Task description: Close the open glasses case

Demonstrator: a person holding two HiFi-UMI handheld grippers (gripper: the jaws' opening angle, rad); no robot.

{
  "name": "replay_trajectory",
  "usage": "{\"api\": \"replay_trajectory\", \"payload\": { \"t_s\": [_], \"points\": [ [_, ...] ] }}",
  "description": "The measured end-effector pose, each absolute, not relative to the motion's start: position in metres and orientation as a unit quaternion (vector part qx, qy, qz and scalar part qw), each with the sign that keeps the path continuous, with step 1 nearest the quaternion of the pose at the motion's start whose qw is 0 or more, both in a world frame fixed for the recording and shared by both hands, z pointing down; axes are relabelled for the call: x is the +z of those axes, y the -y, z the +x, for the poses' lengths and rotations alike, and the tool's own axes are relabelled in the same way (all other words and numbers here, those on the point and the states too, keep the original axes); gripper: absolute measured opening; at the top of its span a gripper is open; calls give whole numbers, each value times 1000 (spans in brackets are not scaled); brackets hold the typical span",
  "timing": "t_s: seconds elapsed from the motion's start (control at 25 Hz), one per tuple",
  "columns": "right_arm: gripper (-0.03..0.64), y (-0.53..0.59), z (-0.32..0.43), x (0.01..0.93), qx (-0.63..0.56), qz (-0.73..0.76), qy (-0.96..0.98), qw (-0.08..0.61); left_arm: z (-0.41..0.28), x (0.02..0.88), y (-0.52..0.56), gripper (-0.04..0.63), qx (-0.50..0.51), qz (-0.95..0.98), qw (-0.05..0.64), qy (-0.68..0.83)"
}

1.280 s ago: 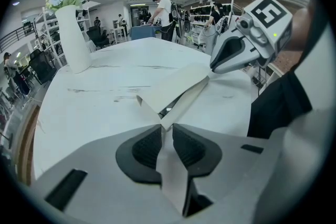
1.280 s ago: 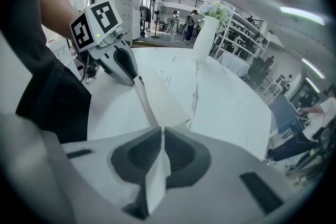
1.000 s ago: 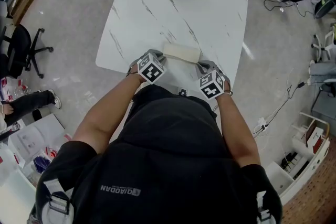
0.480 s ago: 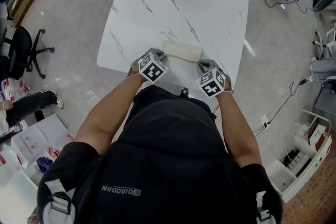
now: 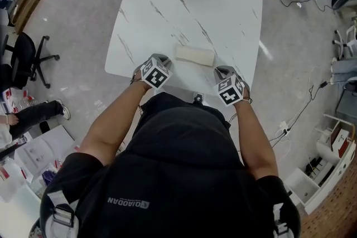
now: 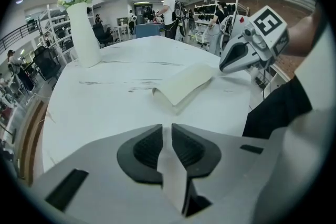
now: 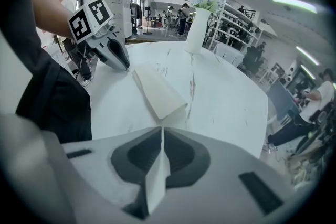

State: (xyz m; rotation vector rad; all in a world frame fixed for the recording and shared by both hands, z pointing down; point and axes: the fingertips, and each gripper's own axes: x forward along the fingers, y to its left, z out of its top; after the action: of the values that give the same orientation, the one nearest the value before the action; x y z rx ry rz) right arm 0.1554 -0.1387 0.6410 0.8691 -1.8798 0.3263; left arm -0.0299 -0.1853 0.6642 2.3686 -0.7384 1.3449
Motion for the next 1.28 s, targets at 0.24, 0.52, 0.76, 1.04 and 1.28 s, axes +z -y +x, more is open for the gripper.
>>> {"api": "replay_trajectory", "payload": {
  "t_s": [0.24, 0.52, 0.76, 1.04, 1.28],
  "points": [
    [17, 144, 156, 614, 145, 396, 783, 458, -40, 634, 194, 52, 434, 840, 155, 286],
    [11, 162, 151, 559, 213, 472, 799, 306, -27, 576, 200, 6, 350, 871, 153, 310],
    [2, 171, 149, 514, 221, 491, 812, 226, -18, 532, 206, 3, 295, 887, 160, 318],
    [2, 180, 142, 471, 243, 492, 825, 134, -10, 485, 213, 3, 237, 902, 161, 322],
    [2, 188, 139, 443, 219, 503, 829, 105, -3, 443, 212, 3, 181, 917, 158, 318]
  ]
}}
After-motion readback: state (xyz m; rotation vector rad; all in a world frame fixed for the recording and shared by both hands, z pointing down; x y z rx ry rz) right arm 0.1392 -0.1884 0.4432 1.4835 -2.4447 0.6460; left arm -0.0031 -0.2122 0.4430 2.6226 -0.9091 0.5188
